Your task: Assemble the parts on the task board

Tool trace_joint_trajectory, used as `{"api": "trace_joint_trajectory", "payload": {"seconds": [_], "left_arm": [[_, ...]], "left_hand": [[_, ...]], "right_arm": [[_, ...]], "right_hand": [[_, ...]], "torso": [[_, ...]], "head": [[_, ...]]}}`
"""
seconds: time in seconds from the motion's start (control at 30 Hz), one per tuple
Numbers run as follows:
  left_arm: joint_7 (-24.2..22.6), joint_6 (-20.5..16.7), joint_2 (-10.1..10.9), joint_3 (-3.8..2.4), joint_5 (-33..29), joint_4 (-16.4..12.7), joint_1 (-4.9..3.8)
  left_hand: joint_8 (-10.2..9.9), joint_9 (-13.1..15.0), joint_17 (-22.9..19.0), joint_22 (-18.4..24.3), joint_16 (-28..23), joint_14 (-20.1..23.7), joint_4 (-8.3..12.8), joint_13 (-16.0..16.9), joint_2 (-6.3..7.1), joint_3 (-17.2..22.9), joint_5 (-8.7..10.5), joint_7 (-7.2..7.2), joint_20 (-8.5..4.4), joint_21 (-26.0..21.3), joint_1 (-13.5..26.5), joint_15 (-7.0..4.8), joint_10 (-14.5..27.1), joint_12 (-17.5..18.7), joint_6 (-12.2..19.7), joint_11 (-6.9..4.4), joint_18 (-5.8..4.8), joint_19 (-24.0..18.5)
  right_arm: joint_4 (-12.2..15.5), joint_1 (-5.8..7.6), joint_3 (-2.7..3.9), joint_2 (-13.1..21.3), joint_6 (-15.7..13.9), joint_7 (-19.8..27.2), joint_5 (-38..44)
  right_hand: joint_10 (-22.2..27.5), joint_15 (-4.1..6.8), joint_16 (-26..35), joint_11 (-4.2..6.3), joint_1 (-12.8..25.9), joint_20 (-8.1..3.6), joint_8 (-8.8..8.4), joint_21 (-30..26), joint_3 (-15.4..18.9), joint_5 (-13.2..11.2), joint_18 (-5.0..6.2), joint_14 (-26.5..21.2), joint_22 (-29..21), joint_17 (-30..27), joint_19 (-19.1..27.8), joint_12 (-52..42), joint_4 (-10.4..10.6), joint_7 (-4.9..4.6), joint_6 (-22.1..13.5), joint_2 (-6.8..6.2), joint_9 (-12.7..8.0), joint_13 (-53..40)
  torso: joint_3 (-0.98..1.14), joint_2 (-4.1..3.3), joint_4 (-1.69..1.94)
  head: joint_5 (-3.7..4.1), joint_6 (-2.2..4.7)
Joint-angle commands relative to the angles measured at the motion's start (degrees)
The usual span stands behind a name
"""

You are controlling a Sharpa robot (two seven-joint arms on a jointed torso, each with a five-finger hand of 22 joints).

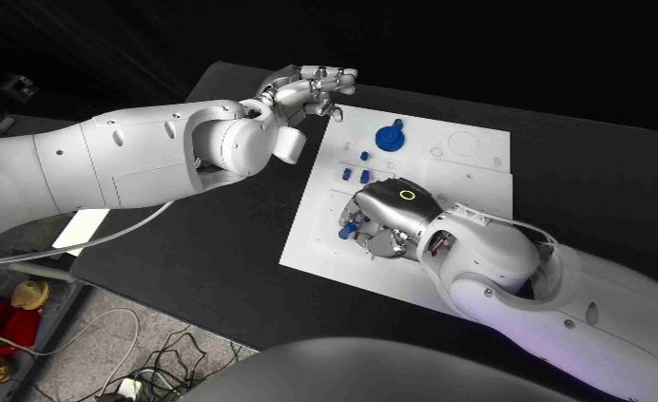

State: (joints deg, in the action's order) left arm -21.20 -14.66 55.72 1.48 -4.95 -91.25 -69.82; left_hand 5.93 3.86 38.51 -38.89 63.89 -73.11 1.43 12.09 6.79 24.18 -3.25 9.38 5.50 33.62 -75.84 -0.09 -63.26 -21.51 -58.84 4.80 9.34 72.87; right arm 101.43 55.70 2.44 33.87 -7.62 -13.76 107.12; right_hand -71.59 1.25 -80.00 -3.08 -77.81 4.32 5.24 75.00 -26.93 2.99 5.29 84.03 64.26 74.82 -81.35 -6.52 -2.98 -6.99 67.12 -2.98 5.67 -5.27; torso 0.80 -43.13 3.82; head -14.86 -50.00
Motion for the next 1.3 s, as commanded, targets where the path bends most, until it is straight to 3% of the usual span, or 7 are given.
{"api": "trace_joint_trajectory", "payload": {"seconds": [0.03, 0.9, 1.3], "left_arm": [[-0.3, 0.78, -0.01, -0.03, -0.14, -0.14, -0.02], [-0.13, 0.94, -0.05, -0.03, -0.14, -0.27, -0.03], [-0.12, 0.87, -0.02, -0.03, -0.14, -0.41, -0.04]], "left_hand": [[-0.35, -0.06, -0.06, 0.09, -0.17, 0.27, 0.3, 0.08, -0.49, 0.07, 0.16, 0.14, 0.09, -0.2, 0.25, 0.1, 0.49, -0.36, 0.4, -0.02, 1.03, 0.34], [-0.37, -0.06, -0.06, 0.1, -0.16, 0.27, 0.34, 0.09, -0.49, 0.07, 0.16, 0.19, 0.11, -0.23, 0.21, 0.13, 0.58, -0.43, 0.48, 0.02, 1.02, 0.34], [-0.37, -0.06, -0.06, 0.1, -0.16, 0.27, 0.34, 0.09, -0.49, 0.07, 0.16, 0.19, 0.11, -0.23, 0.21, 0.13, 0.58, -0.43, 0.48, 0.02, 1.02, 0.34]], "right_arm": [[0.24, -0.03, -0.03, 0.23, 1.18, -1.01, 1.01], [-0.5, 0.33, -0.06, -0.84, 3.49, -3.0, 2.06], [-1.25, 1.27, -0.95, -2.24, 5.27, -3.43, 2.36]], "right_hand": [[-0.25, 0.34, -0.12, 0.01, 0.14, -0.23, 0.35, 0.15, 0.41, 0.12, -0.34, 3.22, 0.02, -0.04, -0.28, 0.13, 0.16, 0.15, 0.51, 0.43, 0.99, -0.05], [-0.19, 0.35, -0.01, 0.01, 0.86, -0.24, 0.17, 0.05, 0.91, 0.04, -0.31, 3.15, -0.14, -0.2, -0.18, 0.37, 0.6, 0.23, 0.33, 0.39, 1.1, -0.06], [-0.13, 0.35, 0.2, 0.01, 1.48, -0.25, -0.01, -0.13, 1.51, -0.03, -0.25, 3.06, -0.43, -0.49, -0.04, 0.6, 0.92, 0.29, 0.19, 0.02, 1.18, -0.06]], "torso": [[0.01, 0.0, -0.09], [-0.04, 0.01, 0.03], [-0.06, 0.01, 0.04]], "head": [[0.09, 0.0], [0.42, 0.0], [0.37, 0.0]]}}
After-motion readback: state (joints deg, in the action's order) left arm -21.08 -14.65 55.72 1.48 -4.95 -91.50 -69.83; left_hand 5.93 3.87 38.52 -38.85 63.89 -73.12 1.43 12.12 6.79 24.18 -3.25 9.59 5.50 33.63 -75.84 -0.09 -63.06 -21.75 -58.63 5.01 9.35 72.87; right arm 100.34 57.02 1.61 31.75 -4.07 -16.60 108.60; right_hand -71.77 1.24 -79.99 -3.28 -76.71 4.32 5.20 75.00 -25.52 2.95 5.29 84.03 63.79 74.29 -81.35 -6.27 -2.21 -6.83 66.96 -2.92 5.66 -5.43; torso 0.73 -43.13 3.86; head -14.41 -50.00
